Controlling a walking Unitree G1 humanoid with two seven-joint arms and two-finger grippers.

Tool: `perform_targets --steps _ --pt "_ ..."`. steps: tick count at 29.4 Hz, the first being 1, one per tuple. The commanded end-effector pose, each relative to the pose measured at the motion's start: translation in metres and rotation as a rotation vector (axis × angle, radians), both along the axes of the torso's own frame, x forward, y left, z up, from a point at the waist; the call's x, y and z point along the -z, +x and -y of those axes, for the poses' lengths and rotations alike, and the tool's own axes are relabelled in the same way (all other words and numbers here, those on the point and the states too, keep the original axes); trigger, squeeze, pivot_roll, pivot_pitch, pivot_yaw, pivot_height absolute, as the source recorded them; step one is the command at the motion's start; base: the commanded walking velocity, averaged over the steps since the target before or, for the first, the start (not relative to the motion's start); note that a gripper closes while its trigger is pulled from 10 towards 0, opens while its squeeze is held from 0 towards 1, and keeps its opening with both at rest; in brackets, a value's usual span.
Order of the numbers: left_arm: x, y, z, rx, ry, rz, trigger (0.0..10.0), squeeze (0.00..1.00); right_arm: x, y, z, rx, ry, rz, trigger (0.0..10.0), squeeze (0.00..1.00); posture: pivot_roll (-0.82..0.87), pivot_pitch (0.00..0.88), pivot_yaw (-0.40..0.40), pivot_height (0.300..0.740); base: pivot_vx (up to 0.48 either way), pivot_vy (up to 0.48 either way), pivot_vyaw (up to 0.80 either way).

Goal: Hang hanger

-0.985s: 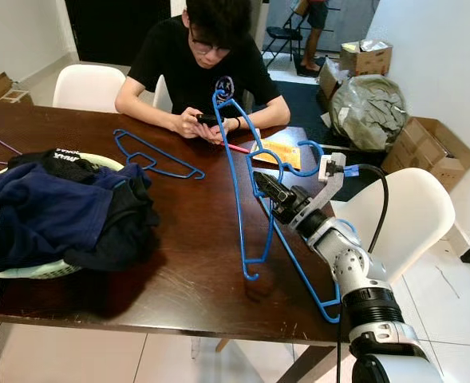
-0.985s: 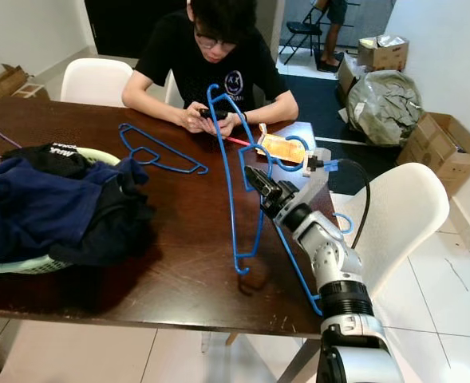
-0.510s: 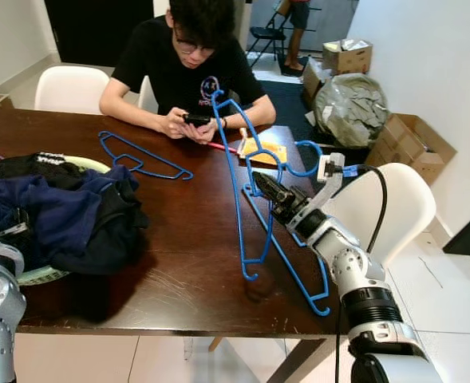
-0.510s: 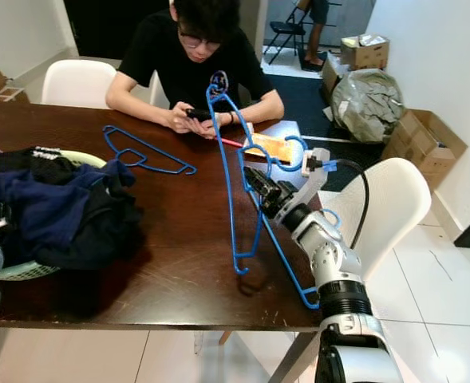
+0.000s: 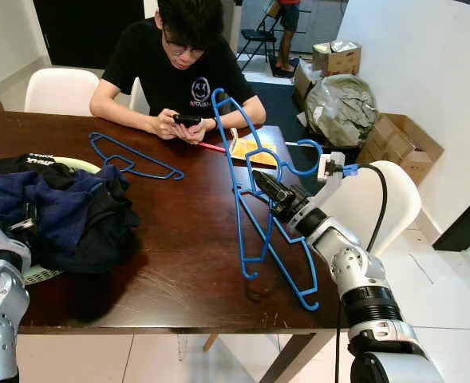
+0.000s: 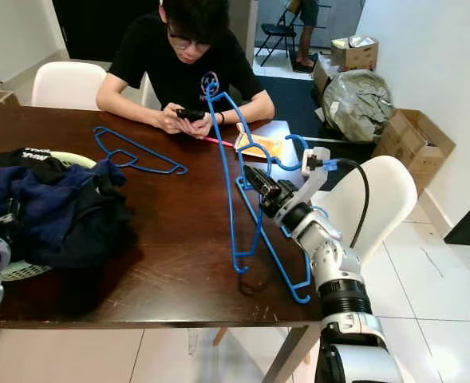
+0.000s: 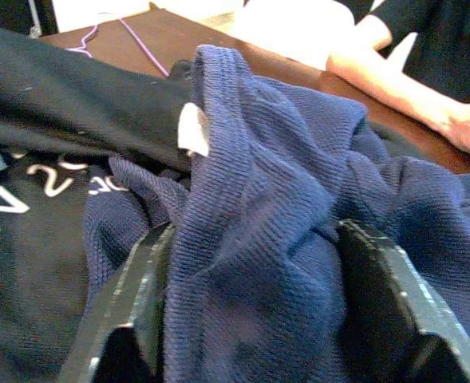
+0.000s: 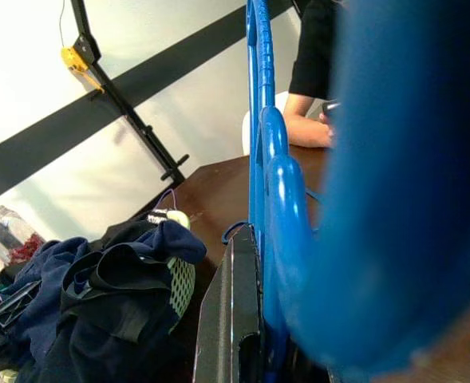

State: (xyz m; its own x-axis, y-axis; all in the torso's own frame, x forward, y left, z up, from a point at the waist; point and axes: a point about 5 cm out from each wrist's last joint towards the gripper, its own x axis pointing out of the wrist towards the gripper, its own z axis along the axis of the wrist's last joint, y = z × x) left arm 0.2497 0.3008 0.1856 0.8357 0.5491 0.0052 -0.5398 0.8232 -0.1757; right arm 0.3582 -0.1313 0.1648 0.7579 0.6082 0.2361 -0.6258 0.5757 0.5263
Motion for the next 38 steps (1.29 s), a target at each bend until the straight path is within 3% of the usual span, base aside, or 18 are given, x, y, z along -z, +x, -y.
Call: perform_targets --steps 1,9,17,19,22,23,25,27,30,33,36,38 --pt "-0.002 0.002 0.005 0.026 0.009 0.001 0.0 0.00 -0.002 0.002 0.001 0.012 0.002 0.010 10.0 0.00 0.17 0.000 -0.099 0.740 0.000 0.000 0.00" --pt "-0.003 0.002 0.005 0.033 0.008 0.008 0.0 0.00 -0.002 0.002 0.001 0.014 0.002 0.010 10.0 0.00 0.17 0.000 -0.097 0.740 0.000 0.000 0.00" --pt "-0.026 0.005 0.000 0.033 0.042 0.074 0.0 0.00 -0.001 0.002 0.000 0.019 0.009 0.004 10.0 0.00 0.17 0.000 -0.098 0.740 0.000 0.000 0.00" --pt "-0.037 0.005 -0.004 0.027 0.064 0.101 0.0 0.00 -0.001 0.002 0.000 0.020 0.010 0.003 10.0 0.00 0.17 0.000 -0.098 0.740 0.000 0.000 0.00" --pt "-0.099 0.002 -0.025 -0.014 0.214 0.240 0.0 0.00 0.000 0.003 0.000 0.024 0.018 -0.003 10.0 0.00 0.17 0.000 -0.097 0.740 0.000 0.000 0.00" --pt "-0.099 0.002 -0.025 -0.014 0.214 0.240 0.0 0.00 0.000 0.003 0.000 0.024 0.018 -0.003 10.0 0.00 0.17 0.000 -0.097 0.740 0.000 0.000 0.00" --pt "-0.135 -0.002 -0.030 -0.022 0.292 0.322 0.0 0.00 0.001 0.003 0.000 0.025 0.022 -0.005 10.0 0.00 0.17 0.000 -0.095 0.740 0.000 0.000 0.00" --pt "-0.147 -0.003 -0.030 -0.020 0.319 0.349 0.0 0.00 0.001 0.003 0.000 0.026 0.025 -0.006 10.0 0.00 0.17 0.000 -0.093 0.740 0.000 0.000 0.00" --pt "-0.147 -0.003 -0.030 -0.020 0.319 0.349 0.0 0.00 0.001 0.003 0.000 0.026 0.025 -0.006 10.0 0.00 0.17 0.000 -0.093 0.740 0.000 0.000 0.00" --pt "-0.182 -0.008 -0.019 0.000 0.397 0.440 0.0 0.00 0.001 0.003 0.001 0.031 0.042 -0.011 10.0 0.00 0.17 0.000 -0.086 0.740 0.000 0.000 0.00" --pt "-0.182 -0.008 -0.019 0.000 0.397 0.440 0.0 0.00 0.001 0.003 0.001 0.031 0.042 -0.011 10.0 0.00 0.17 0.000 -0.086 0.740 0.000 0.000 0.00" --pt "-0.194 -0.010 -0.015 0.002 0.421 0.467 0.0 0.00 0.001 0.003 0.002 0.036 0.056 -0.014 10.0 0.00 0.18 0.000 -0.084 0.740 0.000 0.000 0.00"
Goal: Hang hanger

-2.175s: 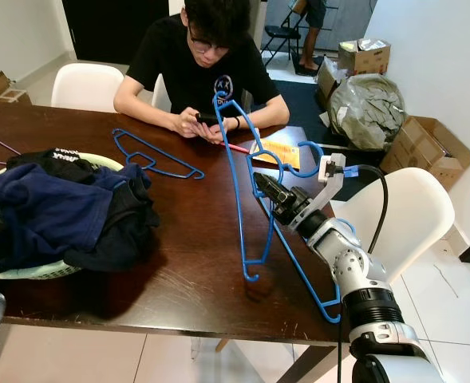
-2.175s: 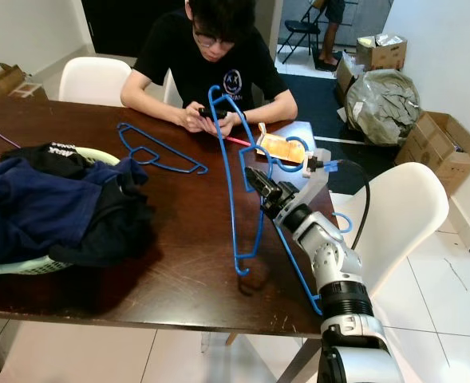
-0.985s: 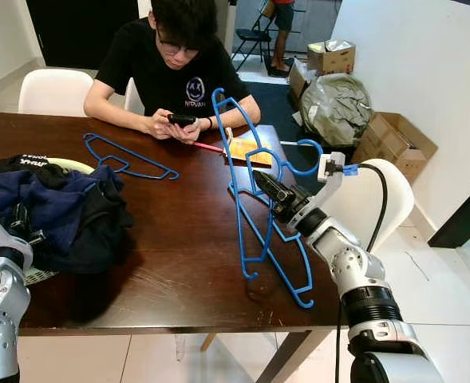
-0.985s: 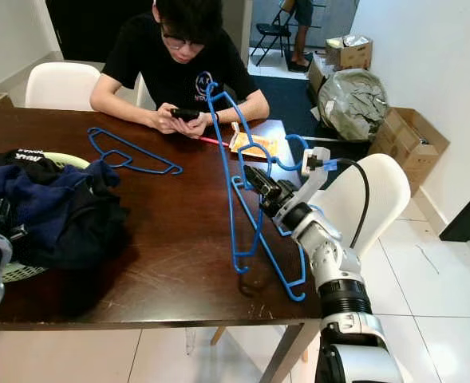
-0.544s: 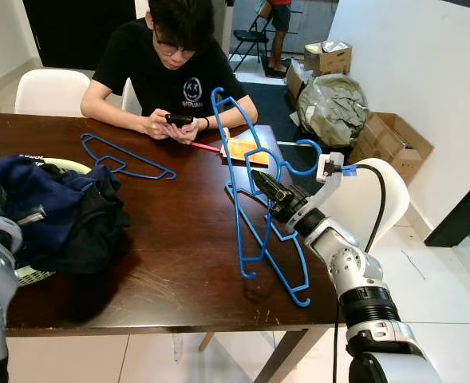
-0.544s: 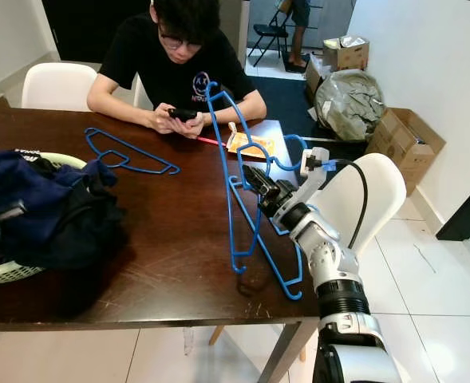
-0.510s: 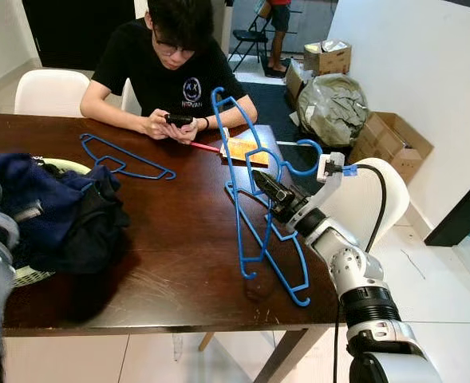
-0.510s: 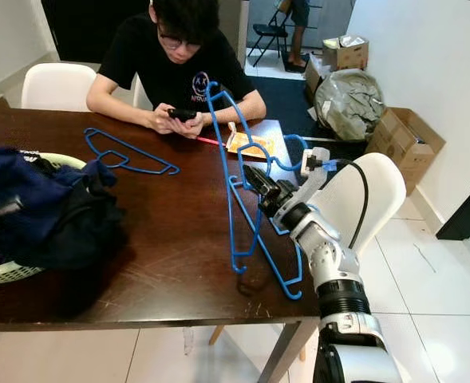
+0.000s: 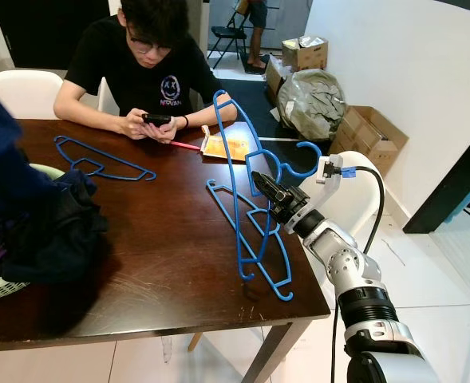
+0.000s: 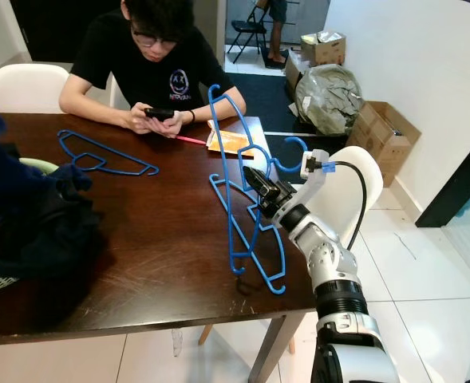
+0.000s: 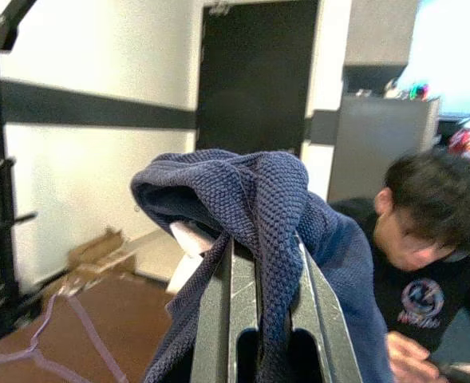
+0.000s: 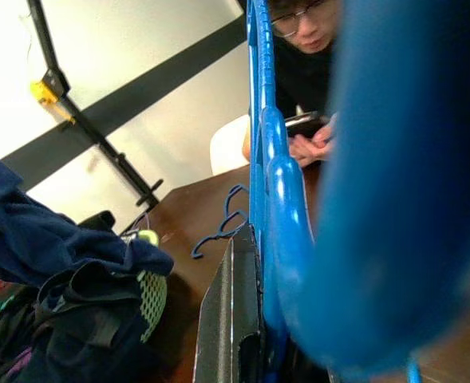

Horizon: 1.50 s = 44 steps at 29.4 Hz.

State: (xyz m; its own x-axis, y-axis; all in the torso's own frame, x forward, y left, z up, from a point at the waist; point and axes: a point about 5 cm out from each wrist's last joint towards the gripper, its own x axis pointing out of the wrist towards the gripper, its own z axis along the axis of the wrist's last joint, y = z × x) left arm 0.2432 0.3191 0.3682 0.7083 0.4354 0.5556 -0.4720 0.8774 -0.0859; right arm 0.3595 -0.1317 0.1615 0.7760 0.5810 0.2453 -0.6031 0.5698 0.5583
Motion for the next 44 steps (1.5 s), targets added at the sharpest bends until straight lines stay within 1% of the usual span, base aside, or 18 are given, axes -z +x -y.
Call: perform_targets --steps 1,8,9,11,12,15,16,19,20,21,22,23,25,29,34,38,39,44 --pt "-0.011 -0.003 0.003 -0.014 0.046 0.015 0.0 0.00 -0.002 0.002 0.001 0.013 0.018 0.003 10.0 0.00 0.18 0.000 -0.084 0.740 0.000 0.000 0.00" --pt "-0.027 -0.001 0.019 0.114 0.067 0.070 0.0 0.00 -0.003 0.002 0.002 0.018 0.032 -0.002 10.0 0.00 0.18 0.000 -0.082 0.740 0.000 0.000 0.00" --pt "-0.029 0.004 0.035 0.246 0.066 0.083 0.0 0.00 -0.002 0.003 0.002 0.020 0.035 -0.004 10.0 0.00 0.18 0.000 -0.082 0.740 0.000 0.000 0.00" --pt "-0.029 0.004 0.035 0.246 0.066 0.083 0.0 0.00 -0.002 0.003 0.002 0.020 0.035 -0.004 10.0 0.00 0.18 0.000 -0.082 0.740 0.000 0.000 0.00" --pt "-0.031 0.007 0.066 0.478 0.081 0.107 0.0 0.00 -0.002 0.003 0.002 0.022 0.038 -0.007 10.0 0.00 0.18 0.000 -0.085 0.740 0.000 0.000 0.00" --pt "-0.031 0.007 0.066 0.478 0.081 0.107 0.0 0.00 -0.002 0.003 0.002 0.022 0.038 -0.007 10.0 0.00 0.18 0.000 -0.085 0.740 0.000 0.000 0.00" --pt "-0.038 0.003 0.101 0.722 0.116 0.148 0.0 0.00 -0.002 0.003 0.002 0.023 0.042 -0.010 10.0 0.00 0.18 0.000 -0.085 0.740 0.000 0.000 0.00" --pt "-0.038 0.003 0.101 0.722 0.116 0.148 0.0 0.00 -0.002 0.003 0.002 0.023 0.042 -0.010 10.0 0.00 0.18 0.000 -0.085 0.740 0.000 0.000 0.00" --pt "-0.057 -0.010 0.129 0.944 0.146 0.248 0.0 0.00 -0.002 0.004 0.003 0.028 0.055 -0.016 10.0 0.00 0.17 0.000 -0.086 0.740 0.000 0.000 0.00" --pt "-0.057 -0.010 0.129 0.944 0.146 0.248 0.0 0.00 -0.002 0.004 0.003 0.028 0.055 -0.016 10.0 0.00 0.17 0.000 -0.086 0.740 0.000 0.000 0.00" --pt "-0.096 -0.037 0.144 1.117 0.222 0.415 0.0 0.00 -0.002 0.005 0.006 0.037 0.080 -0.026 10.0 0.00 0.18 0.000 -0.095 0.740 0.000 0.000 0.00" --pt "-0.113 -0.048 0.140 1.119 0.270 0.470 0.0 0.00 -0.002 0.006 0.007 0.042 0.094 -0.031 10.0 0.00 0.19 0.000 -0.100 0.740 0.000 0.000 0.00" --pt "-0.113 -0.048 0.140 1.119 0.270 0.470 0.0 0.00 -0.002 0.006 0.007 0.042 0.094 -0.031 10.0 0.00 0.19 0.000 -0.100 0.740 0.000 0.000 0.00" --pt "-0.147 -0.062 0.127 1.069 0.374 0.524 0.0 0.00 -0.003 0.009 0.011 0.062 0.127 -0.044 10.0 0.00 0.19 0.000 -0.100 0.740 0.000 0.000 0.00" --pt "-0.150 -0.062 0.129 1.104 0.365 0.533 0.0 0.00 -0.003 0.010 0.013 0.076 0.137 -0.051 10.0 0.00 0.19 0.000 -0.096 0.740 0.000 0.000 0.00" --pt "-0.115 -0.035 0.139 1.120 0.305 0.360 0.0 0.00 -0.006 0.013 0.020 0.135 0.095 -0.052 10.0 0.00 0.17 0.000 -0.087 0.740 0.000 0.000 0.00" --pt "-0.115 -0.035 0.139 1.120 0.305 0.360 0.0 0.00 -0.006 0.013 0.020 0.135 0.095 -0.052 10.0 0.00 0.17 0.000 -0.087 0.740 0.000 0.000 0.00" --pt "-0.061 0.005 0.119 0.925 0.219 0.092 0.0 0.00 -0.013 0.016 0.036 0.201 0.036 -0.030 10.0 0.00 0.16 0.000 -0.084 0.740 0.000 0.000 0.00"
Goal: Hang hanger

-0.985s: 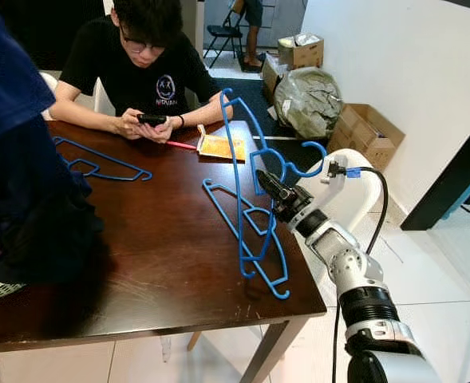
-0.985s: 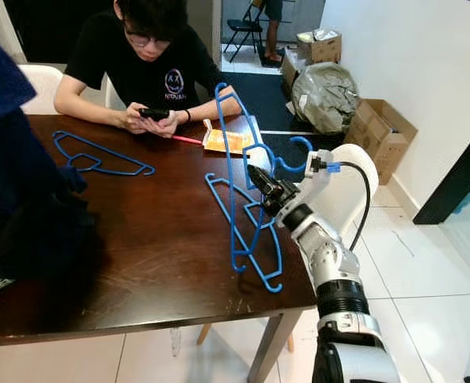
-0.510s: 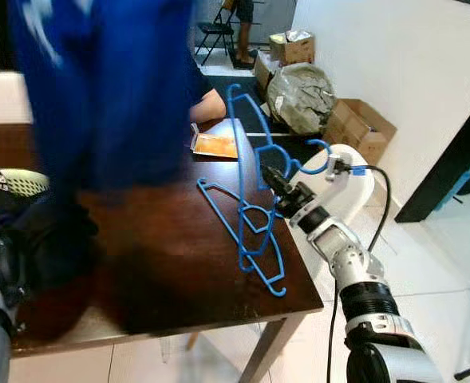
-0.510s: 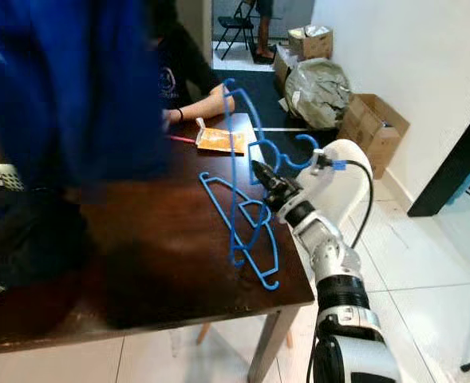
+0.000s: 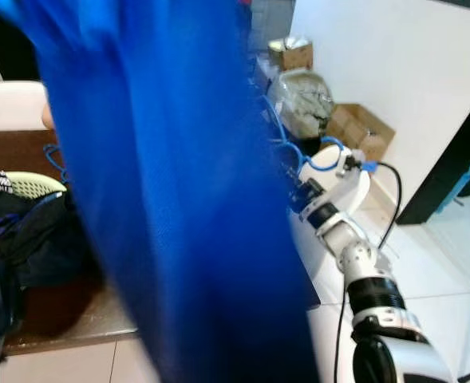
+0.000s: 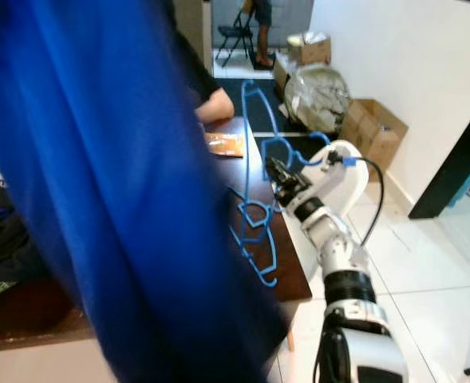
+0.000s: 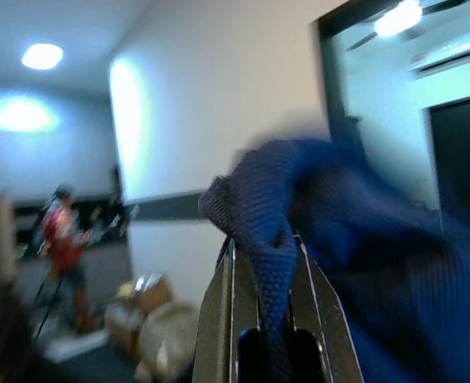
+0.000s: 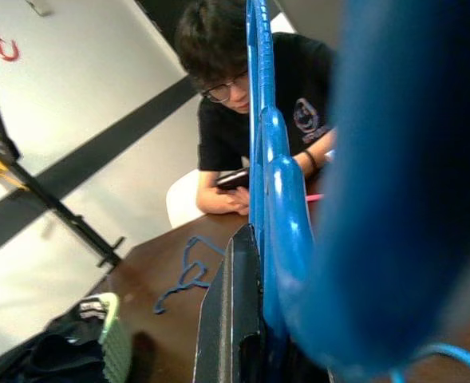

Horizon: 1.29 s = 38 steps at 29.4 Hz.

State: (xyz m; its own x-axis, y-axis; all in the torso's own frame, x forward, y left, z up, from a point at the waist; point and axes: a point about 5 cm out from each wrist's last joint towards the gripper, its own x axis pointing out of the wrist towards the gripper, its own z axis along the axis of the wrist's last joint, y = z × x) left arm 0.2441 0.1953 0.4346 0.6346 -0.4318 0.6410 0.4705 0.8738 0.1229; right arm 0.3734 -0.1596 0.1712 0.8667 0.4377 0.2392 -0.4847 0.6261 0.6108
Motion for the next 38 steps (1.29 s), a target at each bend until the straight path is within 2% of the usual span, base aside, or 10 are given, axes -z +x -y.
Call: perform_targets --steps 1,8,15,22,28,29,30,31,32,38 --pt "0.015 0.010 -0.007 -0.093 0.018 -0.049 0.0 0.00 -0.005 0.003 0.011 0.051 -0.020 0.008 10.0 0.00 0.16 0.000 -0.084 0.740 0.000 0.000 0.00" --pt "0.047 0.029 -0.002 -0.149 0.086 -0.150 0.0 0.00 -0.008 0.006 0.020 0.101 -0.059 -0.004 10.0 0.00 0.15 0.000 -0.081 0.740 0.000 0.000 0.00" --pt "0.118 0.048 0.031 -0.077 0.180 -0.376 0.0 0.00 -0.002 0.005 0.023 0.117 -0.145 -0.030 10.0 0.00 0.14 0.000 -0.067 0.740 0.000 0.000 0.00" --pt "0.159 0.048 0.043 -0.075 0.237 -0.509 0.0 0.00 0.004 0.003 0.024 0.105 -0.237 -0.042 10.0 0.00 0.13 0.000 -0.067 0.740 0.000 0.000 0.00" --pt "0.214 0.033 0.074 -0.013 0.348 -0.699 0.0 0.00 0.011 0.002 0.022 0.098 -0.254 -0.061 10.0 0.00 0.14 0.000 -0.069 0.740 0.000 0.000 0.00" --pt "0.236 0.026 0.083 0.002 0.421 -0.789 1.9 0.00 0.015 0.001 0.020 0.095 -0.256 -0.070 10.0 0.00 0.14 0.000 -0.069 0.740 0.000 0.000 0.00" --pt "0.236 0.026 0.083 0.002 0.421 -0.789 1.9 0.00 0.015 0.001 0.020 0.095 -0.256 -0.070 10.0 0.00 0.14 0.000 -0.069 0.740 0.000 0.000 0.00" --pt "0.255 0.020 0.088 0.000 0.480 -0.867 8.4 0.10 0.018 0.001 0.019 0.093 -0.260 -0.081 10.0 0.00 0.14 0.000 -0.070 0.740 0.000 0.000 0.00" --pt "0.272 0.014 0.090 0.000 0.534 -0.937 10.0 1.00 0.020 0.000 0.018 0.091 -0.260 -0.087 10.0 0.00 0.14 0.000 -0.067 0.740 0.000 0.000 0.00" --pt "0.275 0.012 0.091 0.013 0.540 -0.964 10.0 1.00 0.022 0.000 0.018 0.093 -0.246 -0.095 10.0 0.00 0.14 0.000 -0.067 0.740 0.000 0.000 0.00"
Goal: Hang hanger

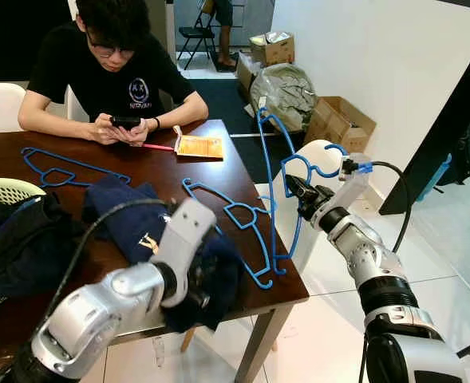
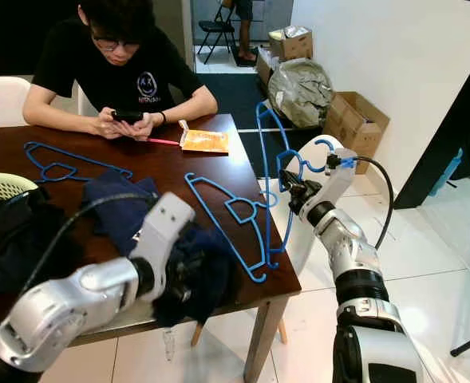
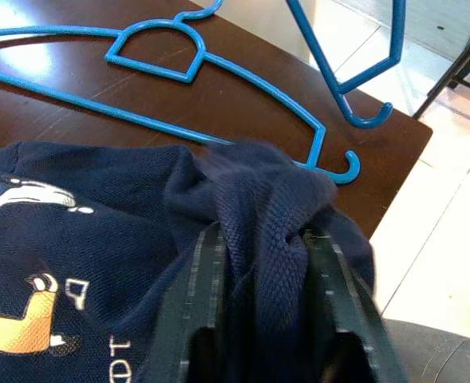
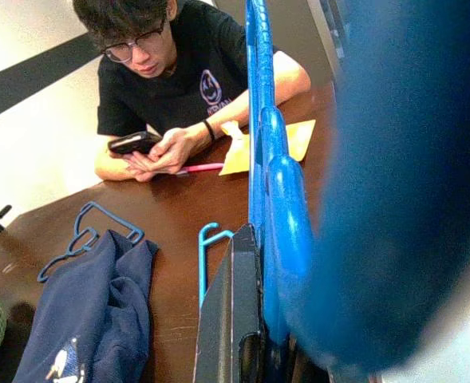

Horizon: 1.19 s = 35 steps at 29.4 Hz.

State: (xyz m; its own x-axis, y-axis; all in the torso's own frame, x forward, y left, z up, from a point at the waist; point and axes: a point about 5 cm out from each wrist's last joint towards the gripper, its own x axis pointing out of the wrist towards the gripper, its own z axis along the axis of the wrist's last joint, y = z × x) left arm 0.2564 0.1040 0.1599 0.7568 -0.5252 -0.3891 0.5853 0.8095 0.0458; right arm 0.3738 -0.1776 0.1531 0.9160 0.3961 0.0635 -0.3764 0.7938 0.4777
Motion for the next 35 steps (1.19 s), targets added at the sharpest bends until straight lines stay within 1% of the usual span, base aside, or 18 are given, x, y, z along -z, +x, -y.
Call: perform_targets --steps 1,2,3,4,6,8,10,12,13,14,15,17,18,20,21,25,28,35 --pt "-0.011 0.000 0.001 0.015 -0.032 0.019 10.0 1.00 0.004 -0.001 0.001 0.010 0.001 -0.012 10.0 0.00 0.13 0.000 -0.067 0.740 0.000 0.000 0.00" --pt "-0.011 0.000 0.001 0.015 -0.032 0.019 10.0 1.00 0.004 -0.001 0.001 0.010 0.001 -0.012 10.0 0.00 0.13 0.000 -0.067 0.740 0.000 0.000 0.00" --pt "-0.029 0.000 0.002 0.058 -0.104 0.053 10.0 1.00 0.005 -0.001 0.001 0.013 0.008 -0.016 10.0 0.00 0.13 0.000 -0.067 0.740 0.000 0.000 0.00" --pt "-0.056 -0.008 0.005 0.200 -0.150 0.125 10.0 1.00 0.006 -0.001 0.002 0.015 0.018 -0.022 10.0 0.00 0.13 0.000 -0.067 0.740 0.000 0.000 0.00" --pt "-0.056 -0.008 0.005 0.200 -0.150 0.125 10.0 1.00 0.006 -0.001 0.002 0.015 0.018 -0.022 10.0 0.00 0.13 0.000 -0.067 0.740 0.000 0.000 0.00" --pt "-0.099 -0.025 0.003 0.400 -0.201 0.257 10.0 1.00 0.006 0.000 0.003 0.019 0.036 -0.033 10.0 0.00 0.13 0.000 -0.067 0.740 0.000 0.000 0.00" --pt "-0.112 -0.029 0.001 0.440 -0.211 0.304 10.0 1.00 0.007 0.000 0.004 0.021 0.044 -0.037 10.0 0.00 0.13 0.000 -0.067 0.740 0.000 0.000 0.00" --pt "-0.112 -0.029 0.001 0.440 -0.211 0.304 10.0 1.00 0.007 0.000 0.004 0.021 0.044 -0.037 10.0 0.00 0.13 0.000 -0.067 0.740 0.000 0.000 0.00" --pt "-0.124 -0.024 -0.007 0.397 -0.211 0.367 10.0 1.00 0.007 0.001 0.004 0.022 0.058 -0.040 10.0 0.00 0.13 0.000 -0.067 0.740 0.000 0.000 0.00" --pt "-0.133 -0.010 -0.022 0.281 -0.152 0.430 10.0 1.00 0.007 0.001 0.005 0.025 0.066 -0.044 10.0 0.00 0.13 0.000 -0.065 0.740 0.000 0.000 0.00" --pt "-0.133 -0.010 -0.022 0.281 -0.152 0.430 10.0 1.00 0.007 0.001 0.005 0.025 0.066 -0.044 10.0 0.00 0.13 0.000 -0.065 0.740 0.000 0.000 0.00" --pt "-0.128 0.026 -0.068 -0.083 0.152 0.509 10.0 1.00 0.008 0.001 0.004 0.025 0.070 -0.050 10.0 0.00 0.13 0.000 -0.064 0.740 0.000 0.000 0.00" --pt "-0.124 0.033 -0.081 -0.176 0.244 0.519 10.0 0.17 0.008 0.001 0.004 0.024 0.069 -0.051 10.0 0.00 0.13 0.000 -0.064 0.740 0.000 0.000 0.00" --pt "-0.120 0.035 -0.084 -0.223 0.257 0.516 10.0 0.17 0.008 0.002 0.004 0.024 0.069 -0.053 10.0 0.00 0.12 0.000 -0.059 0.740 0.000 0.000 0.00" --pt "-0.117 0.035 -0.082 -0.232 0.233 0.510 10.0 0.00 0.008 0.001 0.004 0.023 0.067 -0.048 10.0 0.00 0.12 0.000 -0.059 0.740 0.000 0.000 0.00" --pt "-0.108 0.028 -0.064 -0.188 0.204 0.524 10.0 0.00 0.007 0.001 0.004 0.020 0.064 -0.043 10.0 0.00 0.12 0.000 -0.061 0.740 0.000 0.000 0.00" --pt "-0.087 0.016 -0.046 -0.250 0.059 0.484 10.0 0.00 0.007 0.002 0.004 0.016 0.068 -0.047 10.0 0.00 0.12 0.000 -0.066 0.740 0.000 0.000 0.00" --pt "-0.055 0.011 -0.040 -0.386 0.051 0.468 10.0 0.00 0.007 0.003 0.001 0.005 0.064 -0.047 10.0 0.00 0.13 0.004 -0.067 0.740 -0.171 0.000 0.00"
